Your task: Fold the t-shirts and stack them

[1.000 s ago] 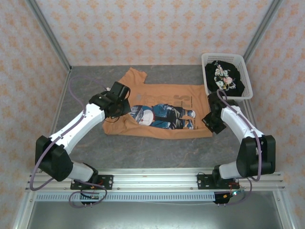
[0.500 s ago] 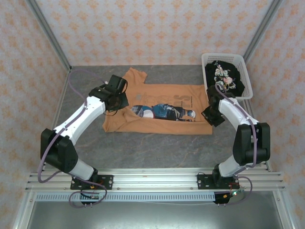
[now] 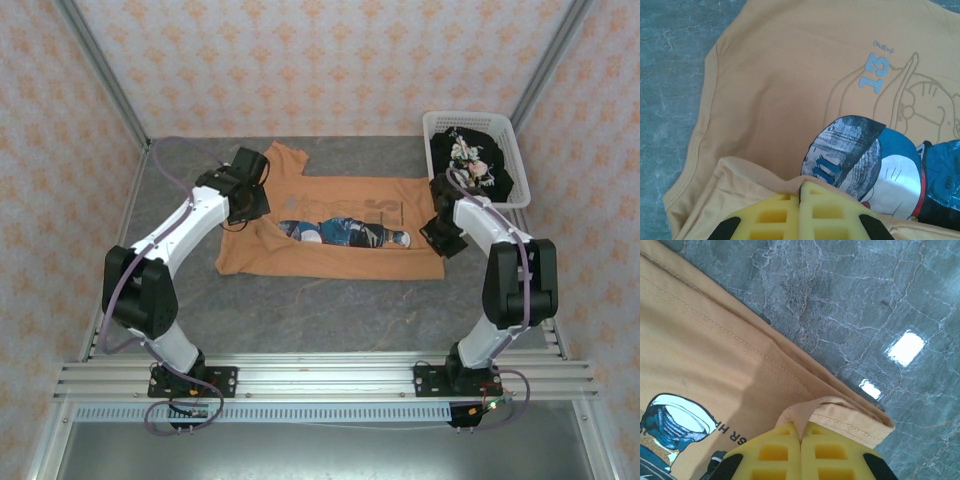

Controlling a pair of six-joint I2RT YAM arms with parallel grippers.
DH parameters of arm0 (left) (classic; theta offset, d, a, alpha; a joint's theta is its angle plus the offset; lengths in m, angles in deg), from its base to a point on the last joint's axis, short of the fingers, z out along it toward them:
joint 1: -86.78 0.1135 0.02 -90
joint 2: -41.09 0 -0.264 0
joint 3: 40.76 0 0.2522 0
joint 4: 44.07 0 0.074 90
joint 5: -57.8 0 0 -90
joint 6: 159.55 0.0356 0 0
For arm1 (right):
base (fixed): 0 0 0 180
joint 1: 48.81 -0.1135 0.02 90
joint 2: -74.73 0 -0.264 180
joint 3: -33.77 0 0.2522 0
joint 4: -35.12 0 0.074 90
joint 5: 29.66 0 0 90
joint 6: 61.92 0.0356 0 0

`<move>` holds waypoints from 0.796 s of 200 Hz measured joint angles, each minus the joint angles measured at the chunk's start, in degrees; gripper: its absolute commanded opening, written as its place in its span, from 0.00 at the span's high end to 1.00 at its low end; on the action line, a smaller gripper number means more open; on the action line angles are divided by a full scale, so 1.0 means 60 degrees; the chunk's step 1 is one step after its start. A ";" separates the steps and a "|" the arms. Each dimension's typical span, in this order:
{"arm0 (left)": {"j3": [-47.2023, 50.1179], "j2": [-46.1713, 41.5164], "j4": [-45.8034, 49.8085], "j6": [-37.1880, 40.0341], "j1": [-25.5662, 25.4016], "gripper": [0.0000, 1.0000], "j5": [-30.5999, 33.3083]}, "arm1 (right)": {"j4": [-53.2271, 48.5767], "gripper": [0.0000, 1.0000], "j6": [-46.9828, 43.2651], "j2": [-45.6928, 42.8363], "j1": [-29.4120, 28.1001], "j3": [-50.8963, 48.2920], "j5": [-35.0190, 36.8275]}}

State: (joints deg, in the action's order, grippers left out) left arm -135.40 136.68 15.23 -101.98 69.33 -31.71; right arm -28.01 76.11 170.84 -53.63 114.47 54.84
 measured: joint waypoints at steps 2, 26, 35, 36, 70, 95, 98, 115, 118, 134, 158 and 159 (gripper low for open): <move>-0.0007 0.0025 -0.0004 0.0000 0.0000 1.00 0.0004 | 0.0000 1.00 0.0000 0.0022 0.0000 0.0004 0.0004; -0.0055 0.0226 0.0004 0.0004 0.0047 1.00 0.0004 | 0.0036 1.00 0.0000 0.0197 0.0000 0.0095 0.0015; -0.0109 0.0310 0.0000 0.0106 0.0062 1.00 0.0004 | 0.0062 1.00 0.0000 0.0229 0.0000 0.0113 0.0029; -0.0124 0.0328 0.0004 0.0127 0.0062 1.00 0.0004 | 0.0062 1.00 0.0000 0.0233 0.0000 0.0113 0.0029; -0.0368 0.0616 0.0000 0.0335 0.0062 1.00 0.0004 | 0.0069 1.00 0.0000 0.0441 0.0000 0.0280 0.0044; -0.0601 0.0892 0.0004 0.0423 0.0120 1.00 0.0007 | 0.0076 1.00 0.0000 0.0627 0.0000 0.0423 0.0109; -0.0634 0.0929 0.0004 0.0423 0.0127 1.00 0.0011 | 0.0080 1.00 0.0000 0.0641 0.0000 0.0437 0.0113; -0.0783 0.1086 0.0004 0.0423 0.0186 1.00 0.0036 | 0.0106 1.00 -0.0004 0.0729 0.0000 0.0510 0.0138; -0.0809 0.1107 0.0007 0.0423 0.0186 1.00 0.0044 | 0.0106 1.00 0.0000 0.0743 0.0000 0.0517 0.0142; -0.0911 0.1220 0.0007 0.0423 0.0229 1.00 0.0080 | 0.0120 1.00 0.0000 0.0787 0.0000 0.0586 0.0149; -0.0958 0.1337 0.0015 0.0419 0.0277 1.00 0.0138 | 0.0135 1.00 -0.0004 0.0798 0.0000 0.0656 0.0186; -0.0958 0.1341 0.0015 0.0419 0.0280 1.00 0.0142 | 0.0131 1.00 0.0000 0.0798 0.0000 0.0659 0.0189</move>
State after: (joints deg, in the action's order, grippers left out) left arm -141.15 144.73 15.31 -99.46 71.01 -30.86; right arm -27.22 76.11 175.63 -53.63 118.42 55.98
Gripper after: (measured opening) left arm 0.046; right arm 0.039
